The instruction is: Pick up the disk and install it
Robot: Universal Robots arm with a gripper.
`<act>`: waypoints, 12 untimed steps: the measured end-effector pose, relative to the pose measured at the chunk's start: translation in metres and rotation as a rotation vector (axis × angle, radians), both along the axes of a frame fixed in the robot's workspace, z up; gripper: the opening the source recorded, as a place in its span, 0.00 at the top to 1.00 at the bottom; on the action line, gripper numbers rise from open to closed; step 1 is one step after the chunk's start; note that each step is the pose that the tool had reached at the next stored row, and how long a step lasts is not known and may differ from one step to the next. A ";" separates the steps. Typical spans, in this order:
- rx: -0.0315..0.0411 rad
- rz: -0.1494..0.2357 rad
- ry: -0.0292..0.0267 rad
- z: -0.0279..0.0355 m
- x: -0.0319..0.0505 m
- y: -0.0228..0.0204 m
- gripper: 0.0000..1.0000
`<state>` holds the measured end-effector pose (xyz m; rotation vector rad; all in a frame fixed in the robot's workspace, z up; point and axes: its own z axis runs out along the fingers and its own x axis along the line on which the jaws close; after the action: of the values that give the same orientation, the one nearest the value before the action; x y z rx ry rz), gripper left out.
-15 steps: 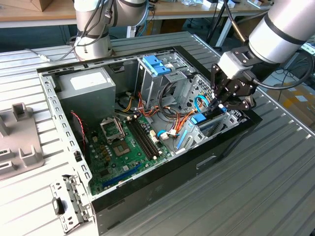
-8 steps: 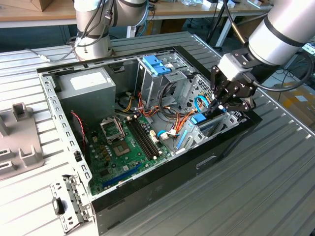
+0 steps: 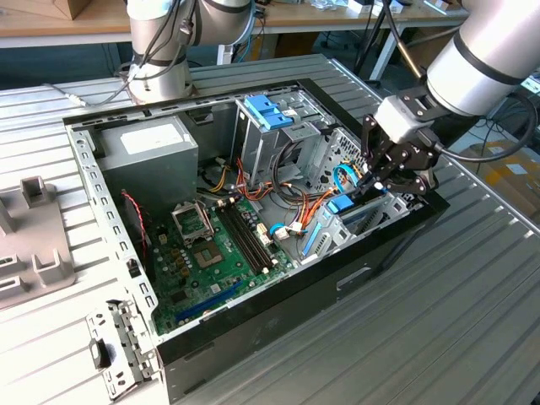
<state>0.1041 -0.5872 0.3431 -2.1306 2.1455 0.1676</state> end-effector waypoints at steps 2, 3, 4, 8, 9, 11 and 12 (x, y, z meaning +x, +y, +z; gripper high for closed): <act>0.0000 0.000 0.0000 0.0000 0.0000 -0.0003 0.84; 0.0000 0.000 0.0000 0.0000 0.0000 -0.0003 0.84; -0.0001 0.000 -0.0001 0.0000 0.0000 -0.0004 0.84; 0.0000 0.000 0.0000 0.0000 0.0000 -0.0008 0.76; 0.0000 0.000 0.0000 0.0026 0.0000 -0.0009 0.76; 0.0001 0.000 0.0000 0.0164 0.0000 -0.0008 0.76; 0.0002 0.000 0.0000 0.0204 0.0000 -0.0007 0.76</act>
<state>0.1041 -0.5879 0.3635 -2.1304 2.1454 0.1677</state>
